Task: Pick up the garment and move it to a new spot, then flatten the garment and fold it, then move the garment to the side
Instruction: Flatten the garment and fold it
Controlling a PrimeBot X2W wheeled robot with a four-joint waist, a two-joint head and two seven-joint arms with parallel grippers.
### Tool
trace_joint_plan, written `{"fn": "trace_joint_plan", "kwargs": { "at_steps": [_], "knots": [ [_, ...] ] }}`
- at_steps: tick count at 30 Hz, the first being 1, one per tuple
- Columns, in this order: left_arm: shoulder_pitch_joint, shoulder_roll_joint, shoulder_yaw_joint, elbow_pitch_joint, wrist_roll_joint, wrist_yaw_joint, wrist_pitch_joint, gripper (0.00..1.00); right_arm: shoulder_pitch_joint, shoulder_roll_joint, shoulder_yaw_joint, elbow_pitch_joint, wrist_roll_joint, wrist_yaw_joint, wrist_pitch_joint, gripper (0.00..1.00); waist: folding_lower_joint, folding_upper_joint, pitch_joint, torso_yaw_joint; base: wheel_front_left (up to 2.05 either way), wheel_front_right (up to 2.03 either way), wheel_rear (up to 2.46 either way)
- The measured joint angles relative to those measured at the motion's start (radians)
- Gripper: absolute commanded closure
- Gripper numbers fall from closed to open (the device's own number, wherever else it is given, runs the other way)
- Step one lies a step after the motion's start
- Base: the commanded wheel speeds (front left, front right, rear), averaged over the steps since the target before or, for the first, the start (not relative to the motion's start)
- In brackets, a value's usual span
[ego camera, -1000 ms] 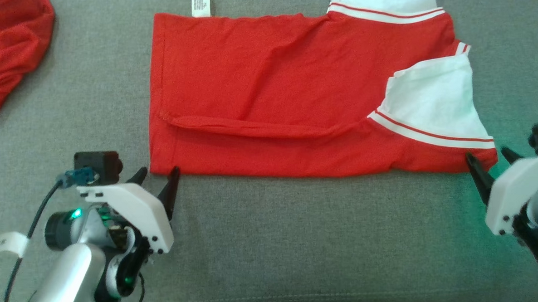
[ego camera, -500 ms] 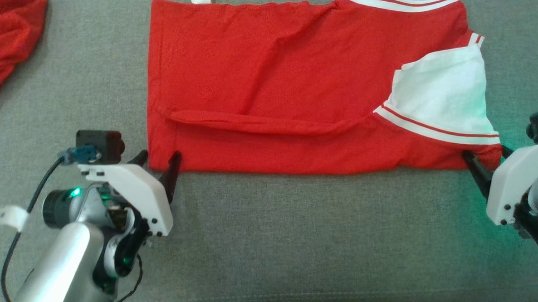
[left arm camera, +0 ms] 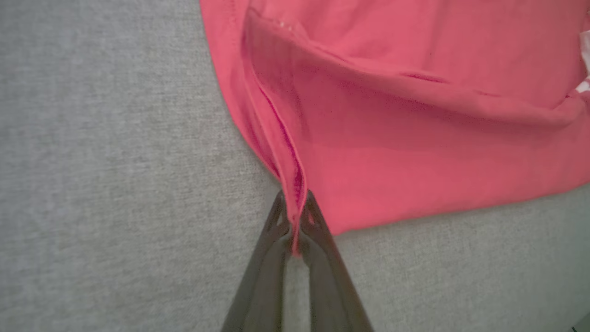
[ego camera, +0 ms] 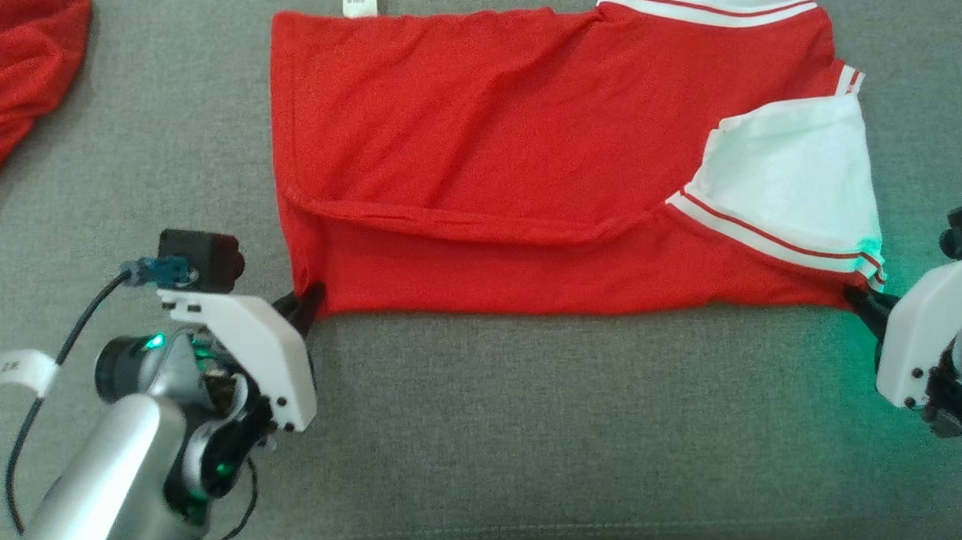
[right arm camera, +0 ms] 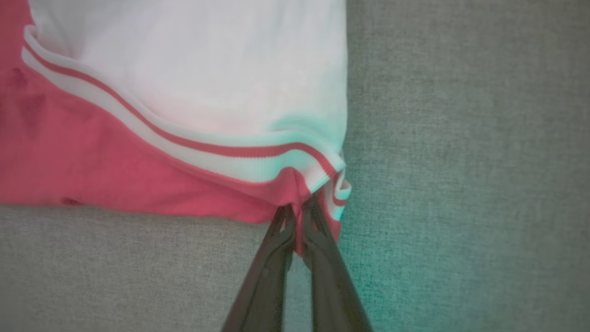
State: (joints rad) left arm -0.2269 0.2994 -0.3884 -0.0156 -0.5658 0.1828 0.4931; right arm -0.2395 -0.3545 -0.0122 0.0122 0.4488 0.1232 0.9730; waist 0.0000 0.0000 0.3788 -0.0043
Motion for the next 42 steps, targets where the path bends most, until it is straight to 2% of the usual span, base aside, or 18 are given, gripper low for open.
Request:
{"fn": "trace_joint_plan", "kwargs": {
  "at_steps": [3,7,11,17,18,19,20,21,22,25,28,31,33,36,39,42],
  "knots": [
    [0.027,0.027,0.009,-0.027,-0.016,-0.008,0.009,1.0,0.005,-0.024,-0.004,-0.011,0.036,0.0,0.033,1.0,0.0,0.0,-0.017,0.0,0.0,0.0,0.0],
    [0.104,0.067,0.016,-0.109,-0.031,-0.015,0.024,1.0,0.029,-0.094,-0.042,-0.066,0.097,0.0,0.104,1.0,0.0,0.0,-0.034,0.003,0.0,0.0,0.0],
    [0.207,0.077,0.016,-0.202,-0.056,-0.012,0.032,1.0,0.122,-0.153,-0.075,-0.134,0.154,0.0,0.177,1.0,0.0,0.0,-0.04,0.011,0.0,0.0,0.0],
    [0.304,0.072,0.007,-0.213,-0.071,0.001,0.016,1.0,0.236,-0.159,-0.079,-0.19,0.168,0.0,0.206,0.99,0.0,0.0,-0.035,0.024,0.0,0.0,0.0],
    [0.303,0.065,0.006,-0.207,-0.071,0.003,0.007,1.0,0.239,-0.159,-0.074,-0.194,0.162,0.0,0.204,0.62,0.0,0.0,-0.036,0.027,0.0,0.0,0.0],
    [0.301,0.061,0.002,-0.203,-0.071,0.003,0.005,0.87,0.24,-0.159,-0.069,-0.2,0.157,0.0,0.198,0.07,0.0,0.0,-0.036,0.03,0.0,0.0,0.0],
    [0.301,0.061,0.002,-0.203,-0.071,0.003,0.005,0.64,0.24,-0.159,-0.069,-0.2,0.157,0.0,0.198,0.0,0.0,0.0,-0.036,0.03,0.0,0.0,0.0],
    [0.298,0.058,-0.003,-0.198,-0.07,0.003,0.0,0.03,0.24,-0.159,-0.067,-0.204,0.157,0.0,0.192,0.0,0.0,0.0,-0.036,0.032,0.0,0.0,0.0],
    [0.296,0.051,-0.004,-0.185,-0.068,0.003,-0.017,0.0,0.24,-0.159,-0.068,-0.215,0.157,0.0,0.177,0.0,0.0,0.0,-0.038,0.034,0.0,0.0,0.0],
    [0.289,0.055,0.0,-0.186,-0.055,0.008,-0.024,0.0,0.228,-0.159,-0.084,-0.238,0.16,0.0,0.17,0.0,0.0,0.0,-0.042,0.032,0.0,0.0,0.0],
    [0.278,0.084,0.023,-0.225,-0.029,0.022,-0.029,0.0,0.179,-0.171,-0.123,-0.27,0.178,0.0,0.171,0.0,0.0,0.0,-0.037,0.032,0.0,0.0,0.0],
    [0.227,0.103,0.046,-0.265,-0.018,0.03,-0.012,0.0,0.069,-0.2,-0.132,-0.296,0.183,0.0,0.167,0.0,0.0,0.0,-0.017,0.037,0.0,0.0,0.0],
    [0.139,0.104,0.046,-0.265,0.002,0.029,0.008,0.0,-0.045,-0.199,-0.128,-0.289,0.164,0.0,0.14,0.0,0.0,0.0,0.008,0.044,0.0,0.0,0.0],
    [-0.052,0.094,0.031,-0.208,0.028,0.024,0.04,0.0,-0.239,-0.182,-0.086,-0.228,0.091,0.0,0.108,0.0,0.0,0.0,0.053,0.059,0.0,0.0,0.0],
    [-0.228,0.054,0.001,-0.109,0.04,0.004,0.066,0.0,-0.405,-0.146,-0.033,-0.106,0.008,0.0,0.077,0.0,0.0,0.0,0.101,0.082,0.0,0.0,0.0],
    [-0.34,0.007,-0.032,-0.002,0.045,-0.024,0.078,0.0,-0.505,-0.114,-0.007,0.023,-0.056,0.0,0.049,0.0,0.0,0.0,0.139,0.115,0.0,0.0,0.0]
  ]
}}
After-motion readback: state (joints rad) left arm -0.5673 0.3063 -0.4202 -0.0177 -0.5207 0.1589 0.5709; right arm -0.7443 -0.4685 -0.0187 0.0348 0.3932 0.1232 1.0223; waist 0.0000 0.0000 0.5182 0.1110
